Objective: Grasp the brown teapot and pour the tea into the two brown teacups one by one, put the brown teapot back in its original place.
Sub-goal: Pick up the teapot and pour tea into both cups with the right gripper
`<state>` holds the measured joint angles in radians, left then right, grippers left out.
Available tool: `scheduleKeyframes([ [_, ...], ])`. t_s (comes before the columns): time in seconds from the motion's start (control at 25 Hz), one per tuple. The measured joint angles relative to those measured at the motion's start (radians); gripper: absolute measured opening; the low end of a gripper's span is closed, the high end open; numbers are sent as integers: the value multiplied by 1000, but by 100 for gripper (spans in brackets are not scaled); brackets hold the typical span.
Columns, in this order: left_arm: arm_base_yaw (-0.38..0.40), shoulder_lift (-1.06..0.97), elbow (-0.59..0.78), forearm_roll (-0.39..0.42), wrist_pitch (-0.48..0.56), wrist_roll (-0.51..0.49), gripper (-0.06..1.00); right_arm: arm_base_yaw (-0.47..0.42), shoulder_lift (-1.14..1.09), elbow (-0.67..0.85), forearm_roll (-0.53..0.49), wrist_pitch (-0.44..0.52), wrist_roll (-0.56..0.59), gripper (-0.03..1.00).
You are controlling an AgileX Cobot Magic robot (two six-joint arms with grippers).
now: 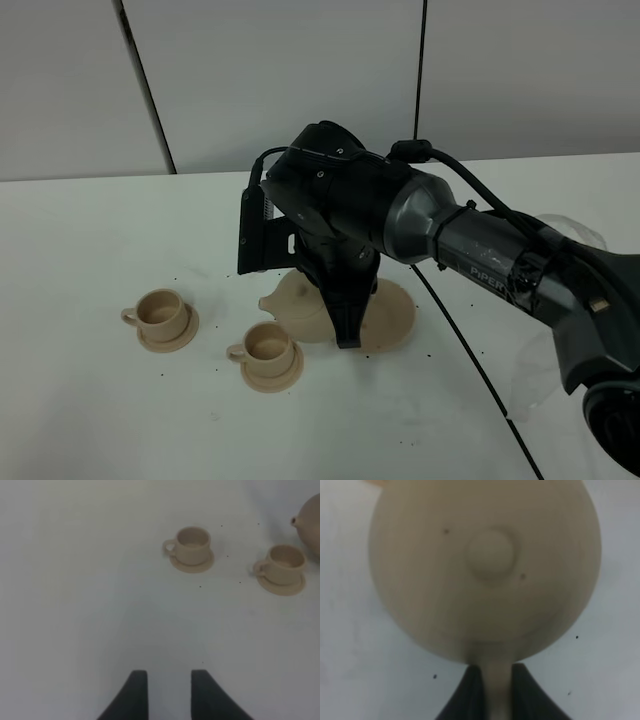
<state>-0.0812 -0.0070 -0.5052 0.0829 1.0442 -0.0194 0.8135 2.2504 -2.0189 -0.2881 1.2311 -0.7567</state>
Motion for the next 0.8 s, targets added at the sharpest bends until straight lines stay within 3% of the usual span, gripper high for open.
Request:
scheduleKeyframes([
  [0.8, 0, 0, 0, 0, 0, -2, 28, 53, 7, 0, -140, 0, -57, 9],
])
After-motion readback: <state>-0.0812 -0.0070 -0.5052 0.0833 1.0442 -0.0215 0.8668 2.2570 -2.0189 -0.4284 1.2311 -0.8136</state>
